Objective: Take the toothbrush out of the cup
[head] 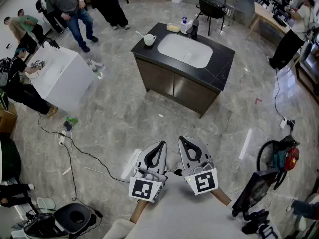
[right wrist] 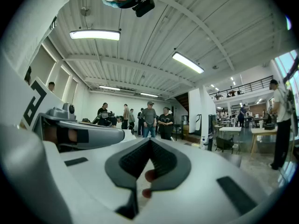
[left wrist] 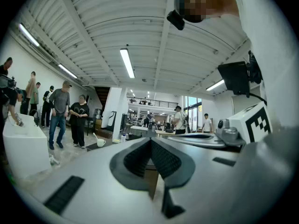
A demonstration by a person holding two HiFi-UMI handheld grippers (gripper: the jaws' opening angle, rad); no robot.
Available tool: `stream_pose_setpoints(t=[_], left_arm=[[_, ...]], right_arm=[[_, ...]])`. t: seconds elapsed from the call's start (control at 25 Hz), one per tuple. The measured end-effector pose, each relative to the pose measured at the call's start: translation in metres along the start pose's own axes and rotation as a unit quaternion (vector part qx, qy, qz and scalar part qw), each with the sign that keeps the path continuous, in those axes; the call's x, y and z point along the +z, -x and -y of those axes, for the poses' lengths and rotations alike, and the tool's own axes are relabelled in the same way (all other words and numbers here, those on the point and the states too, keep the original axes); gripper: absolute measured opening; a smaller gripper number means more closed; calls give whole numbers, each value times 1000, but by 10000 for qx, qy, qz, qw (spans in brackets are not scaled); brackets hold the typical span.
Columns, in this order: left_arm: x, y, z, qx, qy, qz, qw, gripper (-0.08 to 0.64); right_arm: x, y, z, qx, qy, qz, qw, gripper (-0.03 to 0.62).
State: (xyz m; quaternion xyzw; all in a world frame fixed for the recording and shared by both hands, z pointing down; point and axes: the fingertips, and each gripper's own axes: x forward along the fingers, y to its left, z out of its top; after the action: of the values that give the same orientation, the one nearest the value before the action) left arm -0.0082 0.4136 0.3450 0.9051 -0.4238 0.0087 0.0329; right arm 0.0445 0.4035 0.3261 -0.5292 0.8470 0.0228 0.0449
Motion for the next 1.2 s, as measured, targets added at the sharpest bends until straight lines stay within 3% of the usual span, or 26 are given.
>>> stream_pose_setpoints(t=[0.24, 0.56, 0.96, 1.12, 1.2], left_arm=[[4, -2, -1, 16, 151, 27, 9999, 5], [0, -1, -8, -45, -29, -69, 10000, 4], [7, -2, -49, -6, 18, 61, 10000, 5], [8, 1, -68, -11, 210, 78, 9997, 5], [8, 5, -78, 1, 104, 54, 9999, 3]], right_arm=[[0, -1, 1, -10, 22, -24, 10000, 5], [1, -3, 2, -53, -148, -44, 9999, 5], [-4, -33, -6, -214, -69, -149, 9996, 5], [-2, -52, -15, -252, -57, -142, 9996, 5], [-3, -57, -19, -267, -33, -156, 9995, 5]])
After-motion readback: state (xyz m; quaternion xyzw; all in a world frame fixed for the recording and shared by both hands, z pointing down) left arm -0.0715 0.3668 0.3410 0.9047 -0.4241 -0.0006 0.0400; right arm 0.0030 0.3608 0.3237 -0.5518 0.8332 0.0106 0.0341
